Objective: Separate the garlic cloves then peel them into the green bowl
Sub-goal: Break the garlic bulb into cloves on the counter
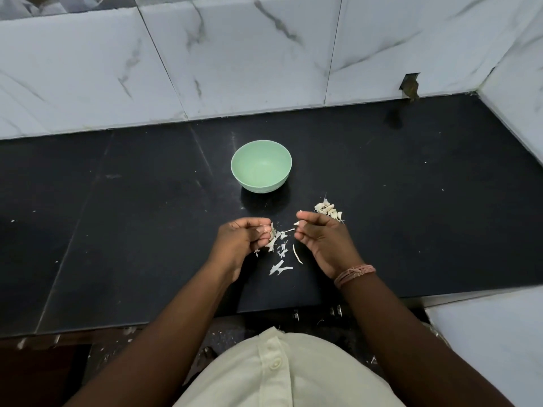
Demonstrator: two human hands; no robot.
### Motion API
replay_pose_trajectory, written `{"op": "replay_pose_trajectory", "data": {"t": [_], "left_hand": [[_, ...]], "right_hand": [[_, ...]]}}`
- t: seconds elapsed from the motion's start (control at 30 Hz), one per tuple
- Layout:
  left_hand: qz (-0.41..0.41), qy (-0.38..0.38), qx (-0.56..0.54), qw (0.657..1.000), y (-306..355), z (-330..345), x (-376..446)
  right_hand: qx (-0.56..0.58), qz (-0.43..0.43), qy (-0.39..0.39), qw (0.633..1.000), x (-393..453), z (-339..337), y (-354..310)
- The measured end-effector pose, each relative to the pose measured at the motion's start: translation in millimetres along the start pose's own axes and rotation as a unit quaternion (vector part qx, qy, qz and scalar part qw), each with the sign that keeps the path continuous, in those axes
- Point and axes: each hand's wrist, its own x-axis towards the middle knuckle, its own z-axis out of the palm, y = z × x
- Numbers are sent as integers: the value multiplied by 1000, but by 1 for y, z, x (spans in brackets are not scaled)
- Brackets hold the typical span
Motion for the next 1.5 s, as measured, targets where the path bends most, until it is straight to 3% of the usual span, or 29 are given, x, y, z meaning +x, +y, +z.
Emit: {"op": "replay_pose_trajectory", "data": {"t": [0.23,0.4,0.67,0.77,0.83,0.97,1.03,1.13,1.2,1.5], "left_hand": [[27,57,59,996,-17,12,6],[71,47,31,996,-18,18,5],[58,79,-42,994,-27,13,11],[65,112,-12,992,-30,7,11],[74,123,-5,990,-32,6,8],[113,136,2,984,-39,0,4],[123,148,19,981,-43,-4,5],[112,154,12,982,-45,-8,5],[104,169,-16,980,-43,-10,3],[115,195,-77,971,-30,-32,8]], "right_hand": [[190,14,112,975,8,-8,-18],[108,-79,164,977,14,-18,-27],[85,-150,125,977,19,-15,-19],[-38,-212,146,966,14,-13,-14],[-185,-253,143,939,5,-10,0],[-439,-292,76,847,-16,-1,60],[-543,-294,45,785,-17,1,89],[-697,-274,74,659,-10,10,104],[-745,-263,82,608,-4,20,103],[-759,-315,-55,567,40,66,102]]}}
